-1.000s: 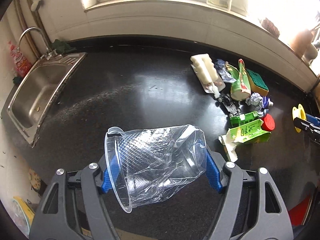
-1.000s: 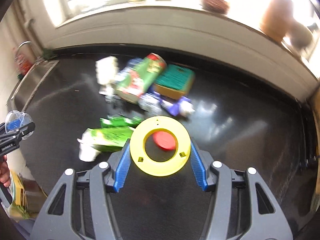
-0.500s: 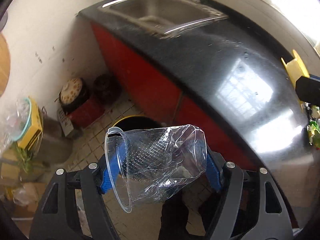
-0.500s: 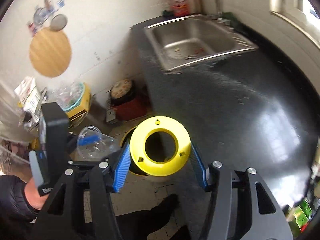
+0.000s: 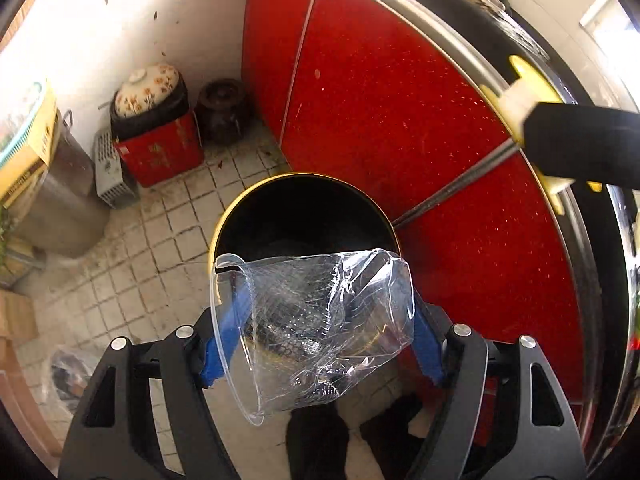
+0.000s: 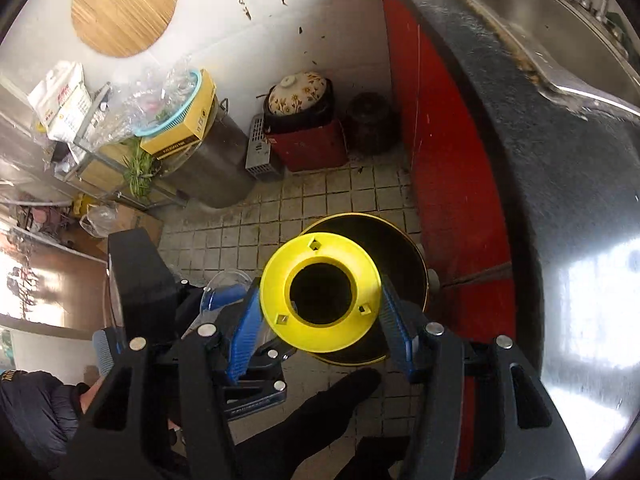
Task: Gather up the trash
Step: 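Carry cup and ring to the floor bin and open both tools to drop them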
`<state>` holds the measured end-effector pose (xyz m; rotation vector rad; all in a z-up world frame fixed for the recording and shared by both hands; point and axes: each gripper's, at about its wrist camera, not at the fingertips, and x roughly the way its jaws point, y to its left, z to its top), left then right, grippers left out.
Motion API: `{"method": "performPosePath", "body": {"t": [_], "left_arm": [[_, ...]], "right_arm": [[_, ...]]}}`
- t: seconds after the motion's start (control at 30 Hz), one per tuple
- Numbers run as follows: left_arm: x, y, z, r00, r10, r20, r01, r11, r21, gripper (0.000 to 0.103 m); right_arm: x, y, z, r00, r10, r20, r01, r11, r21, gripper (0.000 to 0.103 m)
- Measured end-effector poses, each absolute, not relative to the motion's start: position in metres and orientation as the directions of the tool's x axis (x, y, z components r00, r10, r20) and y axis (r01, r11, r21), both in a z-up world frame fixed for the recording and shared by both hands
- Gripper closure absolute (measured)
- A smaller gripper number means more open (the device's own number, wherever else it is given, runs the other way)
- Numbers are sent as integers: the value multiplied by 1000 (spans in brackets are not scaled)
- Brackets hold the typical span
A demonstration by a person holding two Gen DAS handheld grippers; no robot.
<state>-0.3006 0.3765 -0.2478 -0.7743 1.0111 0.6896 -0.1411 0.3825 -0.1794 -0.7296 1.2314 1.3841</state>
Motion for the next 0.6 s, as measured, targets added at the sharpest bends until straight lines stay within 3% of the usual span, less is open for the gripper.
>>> {"method": "performPosePath", "body": {"t": [0.03,0.1,0.2,0.37,0.43,0.6], "left_arm": [[-299,379,-251,375,141,-916,-800,549,-243,30],[-298,381,-256,360,137,-923,-801,552,-230,15],[-298,380,-256,348,150,-926,-804,555,-212,15],[-300,378,-236,344,166,-924,-796,574,-194,14],[-297,373,-218,349,183,-919,-781,598,-178,14],[-274,352,-157,382,211,-900,-731,665,-155,11]], "right_arm": [[-142,386,-181,-215,311,-926,-956,129,265,47],[-141,391,-184,-229,293,-928,-951,135,277,40],[-140,393,-179,-230,309,-923,-950,135,282,24],[-124,368,-143,-204,375,-904,-948,155,278,21],[-113,342,-113,-175,425,-888,-945,180,272,15],[-73,254,-41,32,511,-859,-936,318,154,8]]}}
